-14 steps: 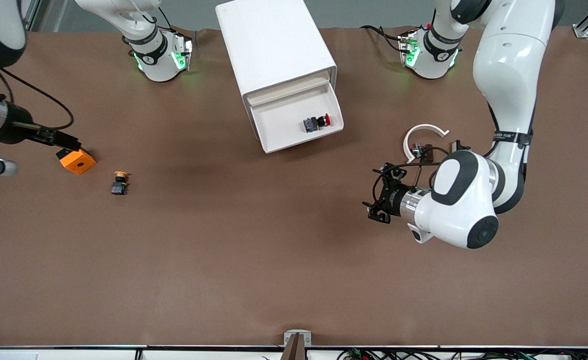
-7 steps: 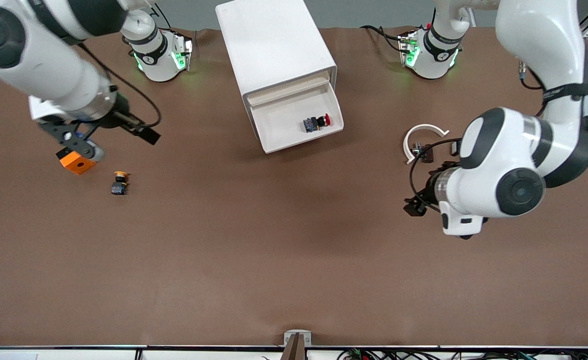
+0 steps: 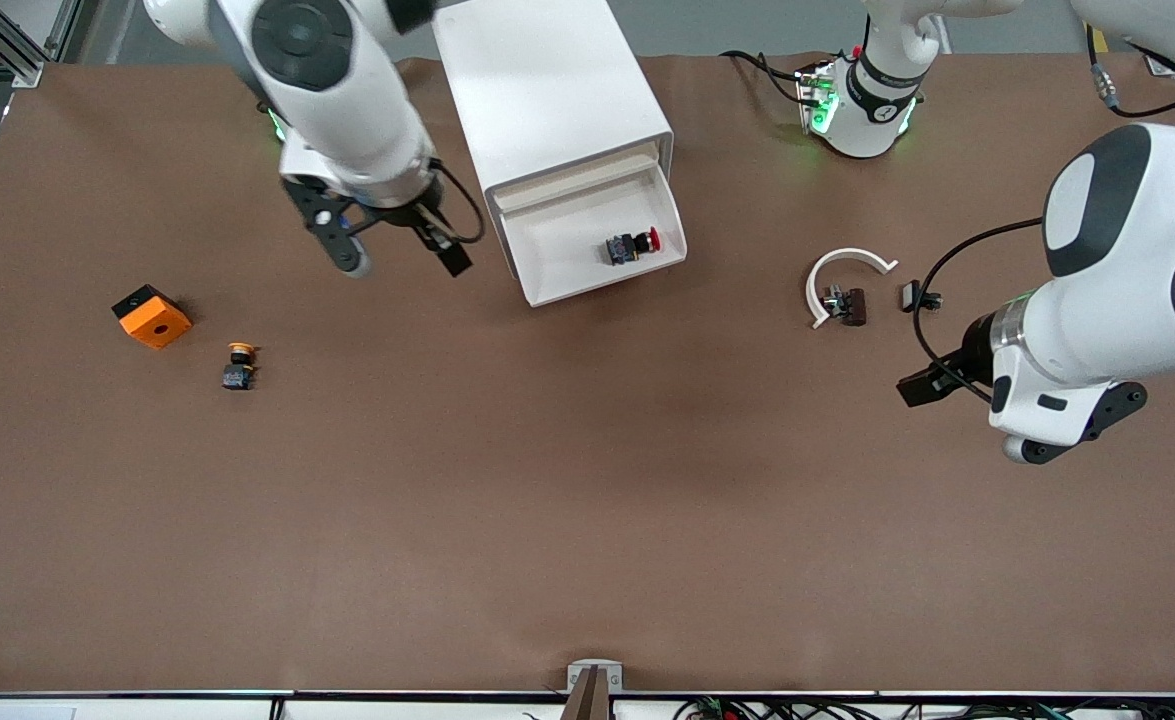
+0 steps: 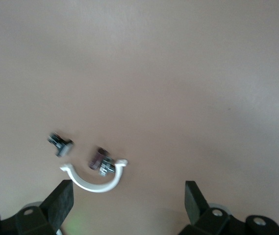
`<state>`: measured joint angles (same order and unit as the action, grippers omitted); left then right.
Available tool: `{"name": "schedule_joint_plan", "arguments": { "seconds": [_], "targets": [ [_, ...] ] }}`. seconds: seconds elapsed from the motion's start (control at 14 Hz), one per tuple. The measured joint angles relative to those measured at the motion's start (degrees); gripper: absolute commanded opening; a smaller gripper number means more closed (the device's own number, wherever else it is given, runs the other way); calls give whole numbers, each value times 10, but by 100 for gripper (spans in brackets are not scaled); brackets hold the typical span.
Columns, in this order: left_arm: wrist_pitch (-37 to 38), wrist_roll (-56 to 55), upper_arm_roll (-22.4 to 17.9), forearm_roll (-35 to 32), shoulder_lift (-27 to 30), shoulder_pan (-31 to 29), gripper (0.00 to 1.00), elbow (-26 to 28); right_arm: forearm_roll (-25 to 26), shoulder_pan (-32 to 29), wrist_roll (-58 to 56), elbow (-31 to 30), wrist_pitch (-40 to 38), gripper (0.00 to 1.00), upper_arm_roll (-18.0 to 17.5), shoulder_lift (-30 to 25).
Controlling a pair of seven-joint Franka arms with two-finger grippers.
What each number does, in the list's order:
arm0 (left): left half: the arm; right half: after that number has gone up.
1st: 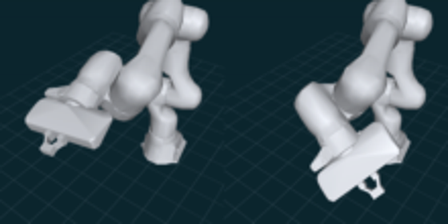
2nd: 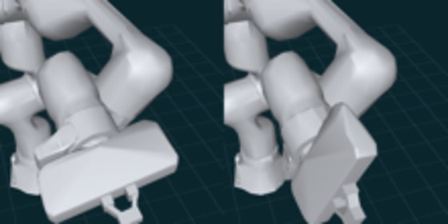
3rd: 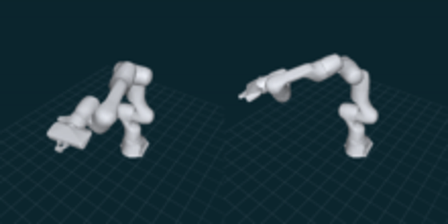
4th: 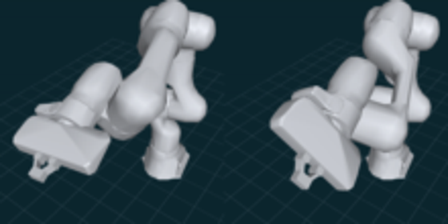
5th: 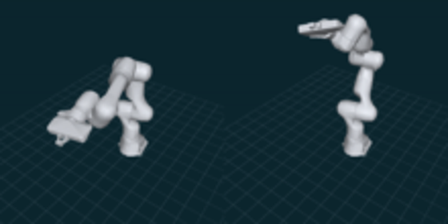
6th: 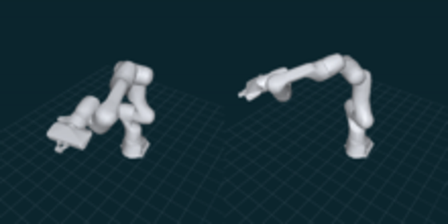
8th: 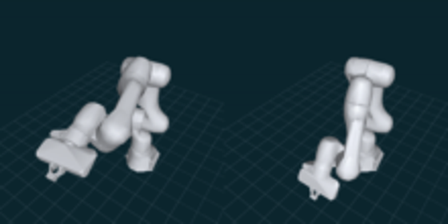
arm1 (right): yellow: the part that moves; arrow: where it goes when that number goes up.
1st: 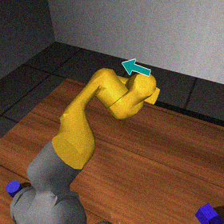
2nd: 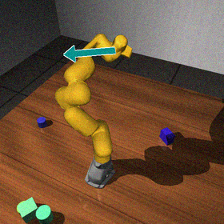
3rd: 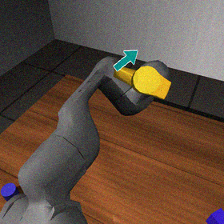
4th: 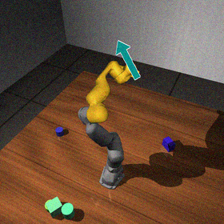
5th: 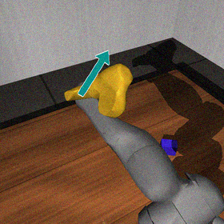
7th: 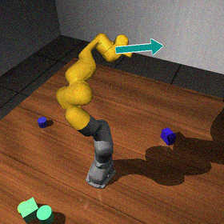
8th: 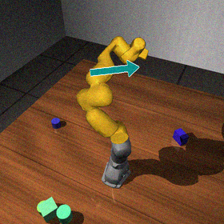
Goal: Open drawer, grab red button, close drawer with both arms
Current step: 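Lower the right gripper into the open drawer over the red button, then grasp the red button with the right gripper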
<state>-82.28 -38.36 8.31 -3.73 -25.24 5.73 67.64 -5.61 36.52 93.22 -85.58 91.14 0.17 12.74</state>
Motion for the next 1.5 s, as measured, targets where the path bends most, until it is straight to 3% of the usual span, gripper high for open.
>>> {"name": "schedule_joint_plan", "arguments": {
  "seconds": [0.43, 1.0, 1.36, 1.5],
  "targets": [
    [2, 157, 0, -8, 45, -56, 100, 3, -7, 75, 157, 88, 62, 100, 0, 133],
    [-1, 222, 5, -6, 114, -73, 100, 44, -53, 122, 167, 98, 77, 100, 1, 187],
    [-85, 251, -9, -6, 231, -62, 100, 205, -55, 156, 197, 99, 105, 100, 1, 219],
    [-92, 254, -30, -6, 258, -44, 100, 233, -55, 164, 200, 99, 106, 100, 1, 228]
  ]
}}
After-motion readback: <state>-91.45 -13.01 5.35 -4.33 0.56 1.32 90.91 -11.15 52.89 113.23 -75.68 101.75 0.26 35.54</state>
